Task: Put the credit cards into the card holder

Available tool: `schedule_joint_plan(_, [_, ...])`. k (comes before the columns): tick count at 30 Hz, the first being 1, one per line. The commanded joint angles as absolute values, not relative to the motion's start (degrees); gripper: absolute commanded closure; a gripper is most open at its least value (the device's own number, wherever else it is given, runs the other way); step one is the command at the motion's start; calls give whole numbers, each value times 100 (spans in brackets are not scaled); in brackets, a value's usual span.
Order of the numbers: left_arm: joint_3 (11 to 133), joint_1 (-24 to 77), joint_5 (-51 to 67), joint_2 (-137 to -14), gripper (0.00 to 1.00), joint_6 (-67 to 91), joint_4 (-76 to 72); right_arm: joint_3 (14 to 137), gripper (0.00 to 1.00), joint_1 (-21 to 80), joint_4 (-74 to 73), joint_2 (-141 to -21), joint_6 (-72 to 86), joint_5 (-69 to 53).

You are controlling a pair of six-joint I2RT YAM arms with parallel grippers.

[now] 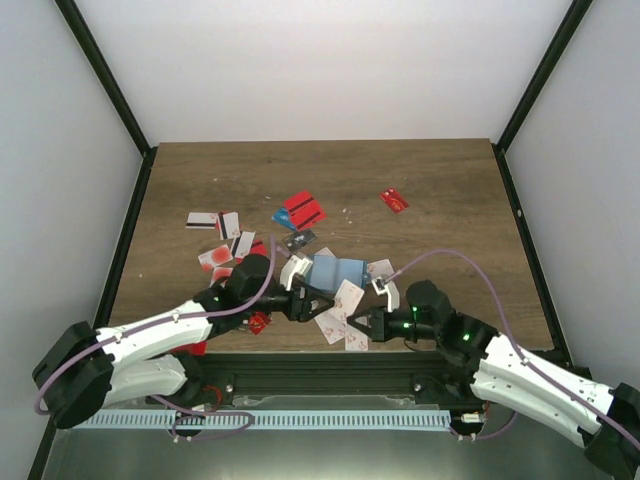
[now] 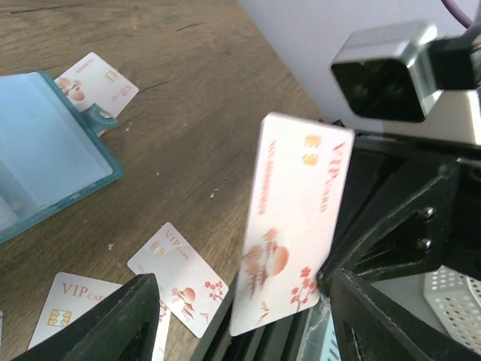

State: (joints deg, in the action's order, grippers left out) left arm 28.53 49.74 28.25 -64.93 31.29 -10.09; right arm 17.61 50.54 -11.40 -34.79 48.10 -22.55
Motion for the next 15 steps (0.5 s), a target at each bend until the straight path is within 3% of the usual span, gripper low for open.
schedule_joint_plan(1, [2671,4855,3402,-6221,36,3083,-1421,2227,99,4979,-728,-3415,4075,-2587])
schedule_joint_plan(6, [2598,4852,3818,-6171,42,3215,-1844,2301,99,4967,-350,-3481,3880,-3066])
schedule_joint_plan(9, [2527,4858,4067,-6157,62,3368,-2265,2298,99,4966,-193,-3523,3829,-3212])
schedule_joint_plan(12, [2465,4854,4164,-6144,89,3546,-2553,2332,99,4966,-112,-3540,3772,-3232])
schedule_joint_plan(13, [2454,4855,4159,-6134,95,3584,-2582,2360,99,4966,-110,-3536,3752,-3193])
schedule_joint_plan(15, [2441,4860,4066,-6095,96,3654,-2639,2451,98,4961,-201,-3560,3749,-2967])
